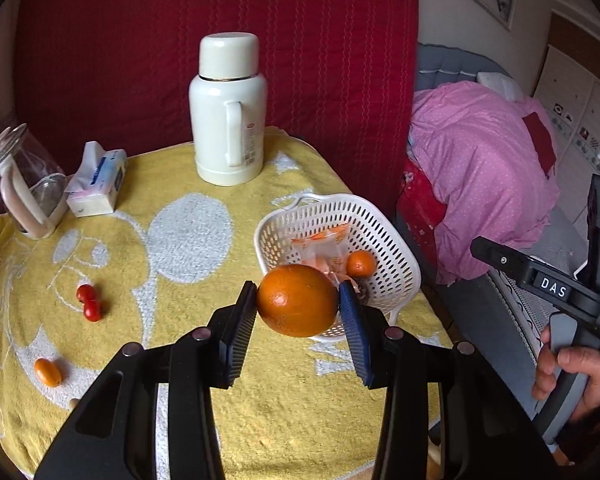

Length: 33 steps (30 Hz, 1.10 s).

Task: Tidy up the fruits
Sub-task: 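Carry the large orange in the left tool over the white basket, then open the left tool to drop the large orange into the basket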

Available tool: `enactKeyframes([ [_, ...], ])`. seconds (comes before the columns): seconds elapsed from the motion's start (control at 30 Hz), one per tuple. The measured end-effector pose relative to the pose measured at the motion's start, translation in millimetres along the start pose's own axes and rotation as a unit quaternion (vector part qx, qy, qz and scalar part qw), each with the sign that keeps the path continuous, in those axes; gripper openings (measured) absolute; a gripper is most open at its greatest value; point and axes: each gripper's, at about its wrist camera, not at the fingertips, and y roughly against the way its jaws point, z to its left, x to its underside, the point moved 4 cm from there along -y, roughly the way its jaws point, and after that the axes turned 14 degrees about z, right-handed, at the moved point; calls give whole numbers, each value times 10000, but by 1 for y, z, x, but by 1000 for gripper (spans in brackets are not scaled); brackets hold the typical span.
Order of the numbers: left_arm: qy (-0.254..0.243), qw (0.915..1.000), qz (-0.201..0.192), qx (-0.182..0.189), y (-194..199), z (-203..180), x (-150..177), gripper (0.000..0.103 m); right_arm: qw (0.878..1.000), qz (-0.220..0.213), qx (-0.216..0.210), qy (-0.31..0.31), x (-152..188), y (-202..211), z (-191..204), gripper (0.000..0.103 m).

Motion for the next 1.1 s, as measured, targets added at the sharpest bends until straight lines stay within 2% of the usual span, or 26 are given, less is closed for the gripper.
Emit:
enactKeyframes([
  [0.2,-244,9994,190,167,-32,-20,-15,42,9998,83,65,-155,7,0,-14,83],
  [0.43,-156,9989,360,257,-57,-23,-25,46,9996,128,112,-239,9,-2,-21,83],
  [0.63,-39,9995,284,130,-46,-7,-23,49,9996,140,42,-235,2,-10,-13,83],
  [0.7,20,9998,210,51,-38,2,-22,60,9997,131,-24,-179,-2,-13,-6,83],
  [0.8,108,9998,108,-106,-26,16,-19,63,9998,116,-150,-52,-6,-16,9,83],
  [0.87,201,9996,65,-204,-19,27,-17,69,9996,111,-246,55,-9,-18,23,83],
  [1.1,546,9977,1,-411,1,65,-4,70,9977,169,-508,421,-10,-26,69,83],
])
